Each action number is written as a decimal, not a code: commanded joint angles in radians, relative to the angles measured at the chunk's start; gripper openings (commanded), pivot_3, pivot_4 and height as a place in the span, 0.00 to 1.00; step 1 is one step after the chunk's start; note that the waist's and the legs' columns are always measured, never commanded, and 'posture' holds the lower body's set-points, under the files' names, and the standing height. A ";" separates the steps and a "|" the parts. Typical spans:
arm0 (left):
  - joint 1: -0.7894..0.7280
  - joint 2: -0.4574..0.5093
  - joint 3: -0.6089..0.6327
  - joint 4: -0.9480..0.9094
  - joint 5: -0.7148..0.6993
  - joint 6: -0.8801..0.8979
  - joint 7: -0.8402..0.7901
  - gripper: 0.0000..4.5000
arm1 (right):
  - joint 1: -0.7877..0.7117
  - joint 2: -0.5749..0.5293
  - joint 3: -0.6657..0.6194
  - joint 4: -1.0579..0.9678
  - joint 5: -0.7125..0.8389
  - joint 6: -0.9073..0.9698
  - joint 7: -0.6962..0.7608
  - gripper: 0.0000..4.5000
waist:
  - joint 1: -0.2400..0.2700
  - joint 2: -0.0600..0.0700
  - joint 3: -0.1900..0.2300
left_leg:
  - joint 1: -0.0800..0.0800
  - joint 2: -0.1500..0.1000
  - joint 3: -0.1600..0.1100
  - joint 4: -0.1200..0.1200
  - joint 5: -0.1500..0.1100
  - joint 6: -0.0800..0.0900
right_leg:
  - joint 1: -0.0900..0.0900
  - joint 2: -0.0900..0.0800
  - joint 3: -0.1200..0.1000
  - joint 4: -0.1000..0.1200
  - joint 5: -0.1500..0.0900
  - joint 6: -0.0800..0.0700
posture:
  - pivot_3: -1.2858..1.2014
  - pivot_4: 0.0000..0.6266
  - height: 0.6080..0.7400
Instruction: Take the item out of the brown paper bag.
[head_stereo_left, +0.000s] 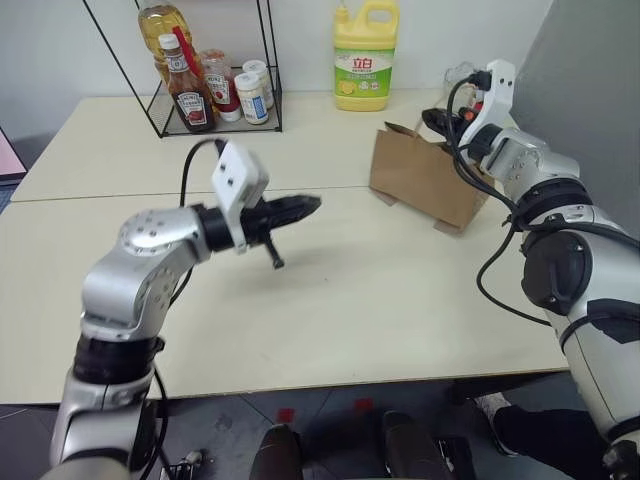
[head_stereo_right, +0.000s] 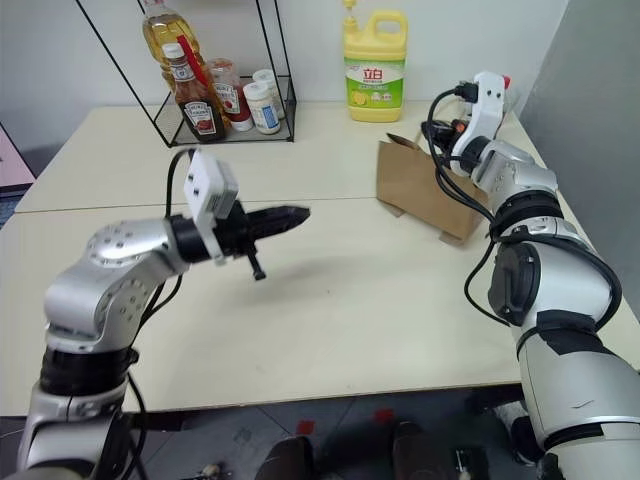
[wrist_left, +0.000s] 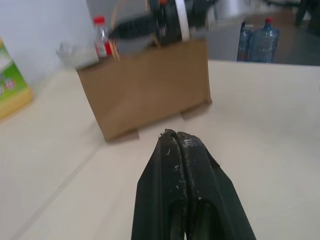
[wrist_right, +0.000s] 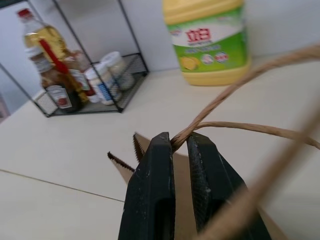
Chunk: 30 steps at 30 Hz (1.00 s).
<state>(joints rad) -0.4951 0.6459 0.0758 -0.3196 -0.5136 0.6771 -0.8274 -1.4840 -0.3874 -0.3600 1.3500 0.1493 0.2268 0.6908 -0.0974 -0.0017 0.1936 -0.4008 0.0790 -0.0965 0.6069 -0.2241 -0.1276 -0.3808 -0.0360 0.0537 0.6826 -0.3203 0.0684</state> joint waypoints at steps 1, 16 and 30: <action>0.074 0.014 0.093 -0.146 -0.070 0.049 0.056 0.00 | -0.076 0.029 -0.003 -0.063 0.040 -0.036 0.104 0.05 | 0.002 0.000 0.000 | 0.000 0.000 0.000 0.000 0.000 0.000 | 0.000 0.000 0.000 0.000 0.000 0.000 | 0.52 0.24 1.00; 0.594 -0.171 0.230 -0.554 -0.162 0.121 0.436 0.00 | -0.088 0.290 0.014 -0.063 0.074 -0.093 0.214 0.05 | 0.017 -0.001 0.000 | 0.001 0.000 0.000 0.002 0.000 0.000 | 0.000 0.000 0.001 0.003 0.000 0.000 | 0.52 0.24 1.00; 0.667 -0.203 0.207 -0.590 -0.170 0.085 0.534 0.00 | -0.008 0.370 0.159 -0.049 -0.041 -0.238 0.279 0.05 | 0.018 -0.001 -0.001 | 0.001 0.000 0.000 0.003 0.000 0.000 | 0.000 0.000 0.001 0.005 0.000 0.000 | 0.52 0.24 1.00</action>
<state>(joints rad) 0.1741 0.4392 0.2804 -0.8727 -0.6718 0.7934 -0.2951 -1.4711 -0.0195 -0.2023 1.3407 0.1080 0.0298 0.9530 -0.0794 -0.0032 0.1930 -0.3995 0.0791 -0.0960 0.6098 -0.2244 -0.1272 -0.3807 -0.0359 0.0551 0.6881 -0.3202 0.0683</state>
